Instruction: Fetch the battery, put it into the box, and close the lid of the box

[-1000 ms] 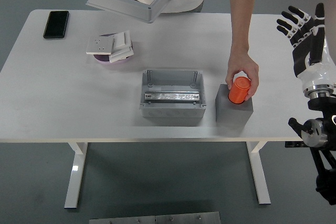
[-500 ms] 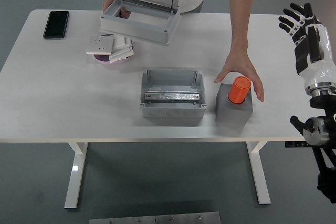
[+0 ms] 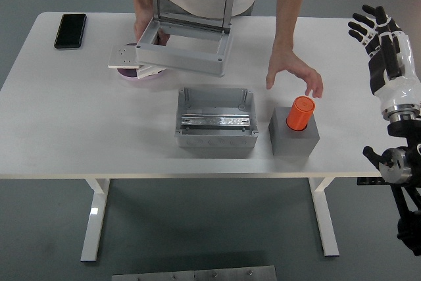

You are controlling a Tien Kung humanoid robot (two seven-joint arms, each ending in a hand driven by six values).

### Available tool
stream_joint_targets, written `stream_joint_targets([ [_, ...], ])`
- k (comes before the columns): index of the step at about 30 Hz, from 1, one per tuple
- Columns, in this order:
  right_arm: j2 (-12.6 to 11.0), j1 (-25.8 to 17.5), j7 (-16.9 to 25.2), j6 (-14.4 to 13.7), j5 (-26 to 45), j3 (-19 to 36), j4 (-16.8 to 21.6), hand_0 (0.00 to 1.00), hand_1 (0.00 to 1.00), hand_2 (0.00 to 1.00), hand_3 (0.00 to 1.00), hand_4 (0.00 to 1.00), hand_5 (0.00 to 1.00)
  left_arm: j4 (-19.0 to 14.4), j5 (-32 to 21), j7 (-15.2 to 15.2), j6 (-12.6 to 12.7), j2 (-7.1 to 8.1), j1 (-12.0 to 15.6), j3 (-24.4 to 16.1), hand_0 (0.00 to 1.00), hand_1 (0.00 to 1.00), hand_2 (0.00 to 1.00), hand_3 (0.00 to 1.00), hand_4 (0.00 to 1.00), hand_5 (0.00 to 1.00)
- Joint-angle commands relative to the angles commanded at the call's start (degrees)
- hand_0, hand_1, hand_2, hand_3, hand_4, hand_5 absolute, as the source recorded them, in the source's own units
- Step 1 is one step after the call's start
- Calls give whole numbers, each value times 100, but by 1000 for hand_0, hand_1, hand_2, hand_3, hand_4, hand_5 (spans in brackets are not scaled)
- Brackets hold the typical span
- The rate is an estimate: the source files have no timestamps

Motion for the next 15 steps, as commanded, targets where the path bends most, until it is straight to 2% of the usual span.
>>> stream_joint_targets([
  [7,-10,5,-55,67,-257,-19,38,765,667,651,697,998,629,0,7,1,2,-2,-1,-3,615,727,600,587,439,2],
  [8,-11,5,-66,74,-279,-21,43,727,652,646,690,976,404,0,6,0,2,-2,-1,-3,616,727,600,586,440,2],
  [13,-11,0,-121,81,-362,-29,65,727,652,646,690,976,404,-2,9,3,5,-3,2,-5,616,727,600,586,440,2],
  [14,-11,-1,-130,83,-375,-31,67,659,648,659,714,859,113,-2,11,3,5,-2,1,-5,616,727,601,587,441,2],
  [15,-12,-1,-139,86,-387,-32,69,659,648,659,714,859,113,-2,12,3,5,-2,0,-6,616,727,601,587,441,2],
])
